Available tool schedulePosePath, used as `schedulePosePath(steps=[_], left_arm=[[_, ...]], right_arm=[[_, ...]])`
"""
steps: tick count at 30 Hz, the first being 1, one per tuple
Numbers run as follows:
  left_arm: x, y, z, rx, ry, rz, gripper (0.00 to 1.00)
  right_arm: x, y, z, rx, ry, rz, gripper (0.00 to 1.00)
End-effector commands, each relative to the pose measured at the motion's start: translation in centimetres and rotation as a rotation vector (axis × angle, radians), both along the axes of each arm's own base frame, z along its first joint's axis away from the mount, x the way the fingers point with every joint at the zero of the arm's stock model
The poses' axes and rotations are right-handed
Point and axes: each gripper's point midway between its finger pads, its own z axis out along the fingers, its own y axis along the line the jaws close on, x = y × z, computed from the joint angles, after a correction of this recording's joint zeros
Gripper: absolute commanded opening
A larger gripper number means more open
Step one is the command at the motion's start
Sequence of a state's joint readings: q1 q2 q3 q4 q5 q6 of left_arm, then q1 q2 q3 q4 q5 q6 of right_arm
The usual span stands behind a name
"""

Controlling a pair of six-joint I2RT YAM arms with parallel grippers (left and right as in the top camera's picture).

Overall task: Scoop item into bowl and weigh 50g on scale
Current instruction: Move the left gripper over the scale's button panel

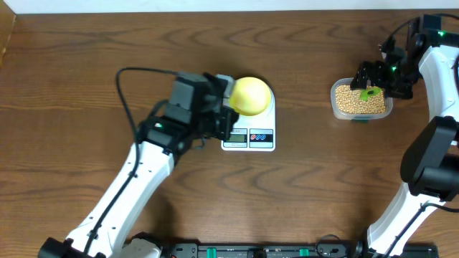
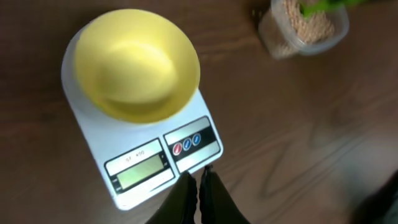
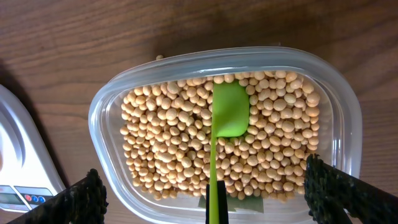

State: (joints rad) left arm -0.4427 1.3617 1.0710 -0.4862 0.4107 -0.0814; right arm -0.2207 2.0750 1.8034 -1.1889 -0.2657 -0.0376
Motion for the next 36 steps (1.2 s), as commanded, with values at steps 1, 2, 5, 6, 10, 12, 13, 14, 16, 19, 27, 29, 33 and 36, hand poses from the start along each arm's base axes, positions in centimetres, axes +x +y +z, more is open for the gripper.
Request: schedulePosePath(steps=[1, 2, 5, 6, 10, 12, 13, 14, 16, 19, 27, 29, 33, 36], left_arm=[[0.4, -0.1, 0.5, 0.162, -0.138, -0.049, 0.08], [0.0, -0.7, 0.4, 0.171, -0.149, -0.084, 0.08], [-1.0, -2.1, 0.2, 0.188, -0.170, -0.161, 0.08], [-1.4, -2.5, -0.1, 0.200, -0.175, -0.190, 0.08], [-2.4, -3.8, -1.7, 0.247, -0.170, -0.292, 0.08], [-2.8, -4.7, -2.7, 0.257, -0.153, -0.318, 0.08], [-3.0, -5.1, -3.3, 0.262, -0.143, -0.332, 0.08], [-3.2, -5.5, -3.9, 0.268, -0.133, -0.345, 0.08], [-3.4, -6.4, -5.2, 0.278, -0.116, -0.370, 0.08], [-3.1, -7.4, -6.7, 0.298, -0.109, -0.371, 0.09], [-1.6, -9.2, -8.5, 0.279, -0.109, -0.289, 0.14], [-1.3, -9.7, -9.0, 0.273, -0.113, -0.287, 0.15], [0.2, -9.2, -10.0, 0.310, -0.128, -0.203, 0.22], [1.8, -8.7, -10.0, 0.330, -0.159, -0.107, 0.24]], right_arm=[[0.4, -0.1, 0.3, -0.001, -0.013, 0.004, 0.99], [0.4, -0.1, 0.3, -0.001, -0.013, 0.005, 0.99], [0.4, -0.1, 0.3, -0.001, -0.013, 0.005, 0.99], [0.4, -0.1, 0.3, -0.001, -0.013, 0.005, 0.99], [0.4, -0.1, 0.3, -0.001, -0.013, 0.004, 0.99], [0.4, -0.1, 0.3, -0.001, -0.013, 0.004, 0.99], [0.4, -0.1, 0.3, -0.001, -0.013, 0.005, 0.99], [0.4, -0.1, 0.3, -0.001, -0.013, 0.004, 0.99], [0.4, -0.1, 0.3, -0.001, -0.013, 0.004, 0.99], [0.4, -0.1, 0.3, -0.001, -0.013, 0.004, 0.99], [0.4, -0.1, 0.3, -0.001, -0.014, 0.004, 0.99], [0.4, -0.1, 0.3, -0.001, -0.013, 0.005, 0.99], [0.4, -0.1, 0.3, -0.001, -0.013, 0.005, 0.99], [0.4, -0.1, 0.3, -0.001, -0.013, 0.005, 0.99]])
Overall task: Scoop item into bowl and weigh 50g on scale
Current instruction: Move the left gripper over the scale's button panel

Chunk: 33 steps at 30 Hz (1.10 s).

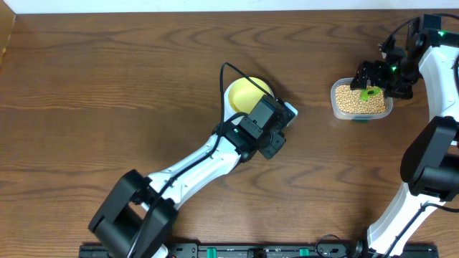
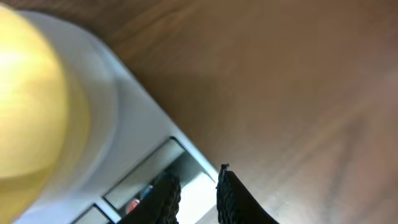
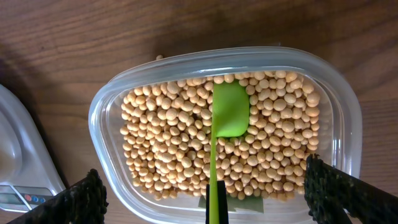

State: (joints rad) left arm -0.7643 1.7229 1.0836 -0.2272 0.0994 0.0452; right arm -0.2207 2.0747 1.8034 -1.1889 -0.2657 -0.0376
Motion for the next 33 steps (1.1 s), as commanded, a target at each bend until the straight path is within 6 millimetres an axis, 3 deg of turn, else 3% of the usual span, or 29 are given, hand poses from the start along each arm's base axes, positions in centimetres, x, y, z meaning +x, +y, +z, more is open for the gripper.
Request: schedulePosePath(steps=[1, 6, 11, 16, 23, 33], left_arm=[[2.3, 0.7, 0.6, 0.008, -0.063, 0.142, 0.25], [2.8, 1.1, 0.8, -0.024, -0.052, 0.246, 0.27], [1.6, 2.3, -0.2, 0.054, 0.006, 0.238, 0.35], [0.1, 3.5, 1.0, 0.161, 0.089, 0.208, 0.36], [-2.9, 2.3, 1.6, 0.149, 0.221, 0.048, 0.36], [-3.9, 3.3, -1.3, 0.303, 0.294, -0.077, 0.64]], right_arm=[[0.4, -0.1, 0.3, -0.001, -0.013, 0.004, 0.99], [0.4, -0.1, 0.3, -0.001, -0.013, 0.005, 0.99], [0.4, -0.1, 0.3, -0.001, -0.013, 0.005, 0.99], [0.4, -0.1, 0.3, -0.001, -0.013, 0.005, 0.99], [0.4, -0.1, 0.3, -0.001, -0.013, 0.005, 0.99], [0.4, -0.1, 0.3, -0.001, -0.013, 0.005, 0.99]])
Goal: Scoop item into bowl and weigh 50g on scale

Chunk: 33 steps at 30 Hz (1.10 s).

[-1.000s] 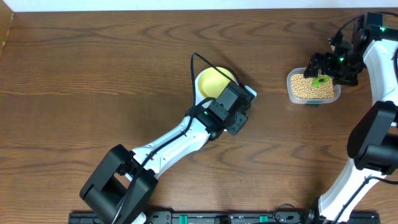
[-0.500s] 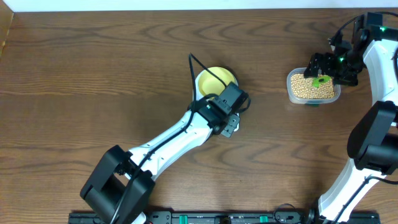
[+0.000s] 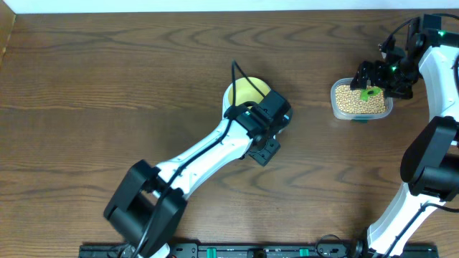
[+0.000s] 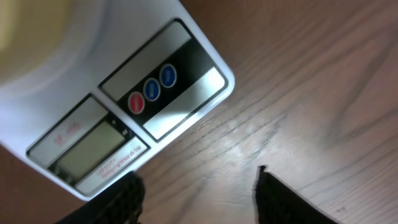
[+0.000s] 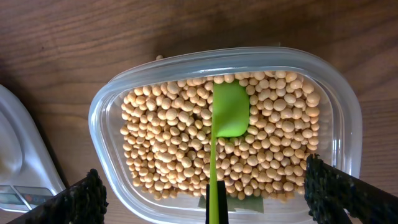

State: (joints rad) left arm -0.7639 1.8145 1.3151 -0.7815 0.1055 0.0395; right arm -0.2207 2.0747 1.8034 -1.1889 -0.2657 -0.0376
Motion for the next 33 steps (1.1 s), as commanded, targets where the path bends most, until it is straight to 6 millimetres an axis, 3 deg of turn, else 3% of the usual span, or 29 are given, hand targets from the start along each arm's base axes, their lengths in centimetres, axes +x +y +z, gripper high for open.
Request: schedulePosePath(steps=[1, 7, 20, 22, 23, 33], left_arm=[[0.4, -0.6, -0.3, 0.025, 0.004, -0.107, 0.68], [1.6, 0.7, -1.9, 0.171, -0.048, -0.244, 0.87], [1.1, -1.2, -2.5, 0.169, -0.091, -0.415, 0.88], [1.1, -1.2, -2.7, 0.171, -0.092, -0.431, 0.88], [1.1, -1.2, -2.8, 0.177, -0.093, -0.457, 0.98], [2.3, 0.7, -4.6, 0.355, -0.133, -0.529, 0.98]], right_arm=[[0.4, -0.1, 0.3, -0.001, -0.013, 0.004, 0.99], [0.4, -0.1, 0.3, -0.001, -0.013, 0.004, 0.99], [0.4, -0.1, 0.3, -0.001, -0.013, 0.004, 0.99], [0.4, -0.1, 0.3, -0.001, -0.013, 0.004, 0.99], [0.4, -0.1, 0.3, -0.001, -0.013, 0.005, 0.99], [0.4, -0.1, 0.3, -0.001, -0.013, 0.005, 0.99]])
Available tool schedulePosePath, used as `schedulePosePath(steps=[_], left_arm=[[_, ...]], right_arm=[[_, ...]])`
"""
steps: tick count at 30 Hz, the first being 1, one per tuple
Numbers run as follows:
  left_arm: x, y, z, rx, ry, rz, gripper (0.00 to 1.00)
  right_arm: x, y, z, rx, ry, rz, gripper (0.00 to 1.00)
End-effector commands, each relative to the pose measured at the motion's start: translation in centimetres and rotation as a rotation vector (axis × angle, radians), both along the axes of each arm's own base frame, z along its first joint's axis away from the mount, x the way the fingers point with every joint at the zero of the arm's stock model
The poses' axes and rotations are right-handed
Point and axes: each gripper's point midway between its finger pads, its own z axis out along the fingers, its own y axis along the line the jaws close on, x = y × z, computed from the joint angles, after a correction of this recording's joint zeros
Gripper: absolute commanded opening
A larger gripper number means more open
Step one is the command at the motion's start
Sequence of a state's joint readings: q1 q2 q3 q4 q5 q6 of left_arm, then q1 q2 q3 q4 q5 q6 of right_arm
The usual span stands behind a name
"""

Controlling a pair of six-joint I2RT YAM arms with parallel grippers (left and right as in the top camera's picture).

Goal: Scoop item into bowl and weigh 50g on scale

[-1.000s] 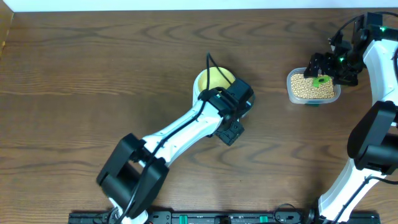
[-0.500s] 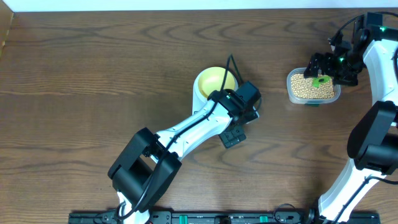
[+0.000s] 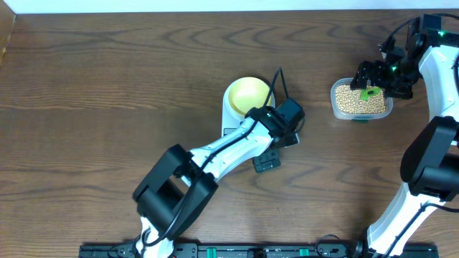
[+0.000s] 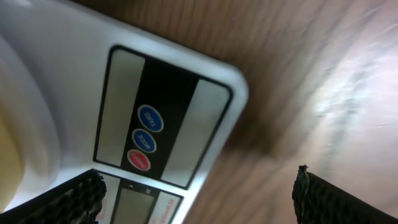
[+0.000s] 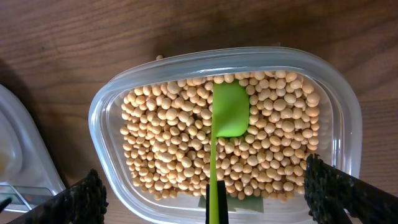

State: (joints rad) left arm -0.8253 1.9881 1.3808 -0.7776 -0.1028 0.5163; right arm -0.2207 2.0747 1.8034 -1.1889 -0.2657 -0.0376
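A yellow bowl [image 3: 247,93] sits empty on the white scale [image 4: 74,68], whose three round buttons [image 4: 145,134] face the left wrist camera. My left gripper [image 4: 198,179] is open wide just over the scale's front right corner, and its arm hides most of the scale in the overhead view. A clear tub of soybeans [image 5: 168,143] stands at the right. A green spoon [image 5: 230,112] rests in the beans, its handle running down between the fingers [image 5: 84,199] of my right gripper [image 5: 202,171], which is open and clear of it.
The brown wooden table [image 3: 107,86] runs to a light edge at the far side. The right arm [image 3: 430,143] comes in along the right edge. A black part of the left arm [image 3: 267,161] hangs in front of the scale.
My left gripper has shifted right, from over the scale's display to its front right corner, turned, and its jaws stand wider apart. The right gripper, spoon and tub are unchanged.
First my left gripper was shut, held back in front of the scale's display. Then it was low at the scale's right front, slightly parted, then open over the display and buttons, now wide open at the corner. The right gripper stayed open over the beans throughout.
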Motion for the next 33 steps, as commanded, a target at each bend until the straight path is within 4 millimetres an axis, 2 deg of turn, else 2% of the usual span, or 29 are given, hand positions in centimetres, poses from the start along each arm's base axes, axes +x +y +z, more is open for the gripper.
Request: schedulePosePath(steps=[1, 10, 17, 25, 33], left_arm=[[0.6, 0.5, -0.5, 0.064, -0.036, -0.031, 0.98], [0.3, 0.2, -0.6, 0.060, -0.031, -0.033, 0.98], [0.0, -0.1, -0.5, 0.030, -0.018, 0.035, 0.98], [-0.7, -2.6, 1.4, -0.110, 0.098, 0.038, 0.98], [-0.5, -2.3, 1.7, -0.166, 0.162, 0.081, 0.98]], right_arm=[[0.4, -0.1, 0.3, -0.001, -0.013, 0.004, 0.99], [0.4, -0.1, 0.3, -0.001, -0.013, 0.005, 0.99], [0.4, -0.1, 0.3, -0.001, -0.013, 0.004, 0.99], [0.4, -0.1, 0.3, -0.001, -0.013, 0.004, 0.99], [0.4, -0.1, 0.3, -0.001, -0.013, 0.004, 0.99]])
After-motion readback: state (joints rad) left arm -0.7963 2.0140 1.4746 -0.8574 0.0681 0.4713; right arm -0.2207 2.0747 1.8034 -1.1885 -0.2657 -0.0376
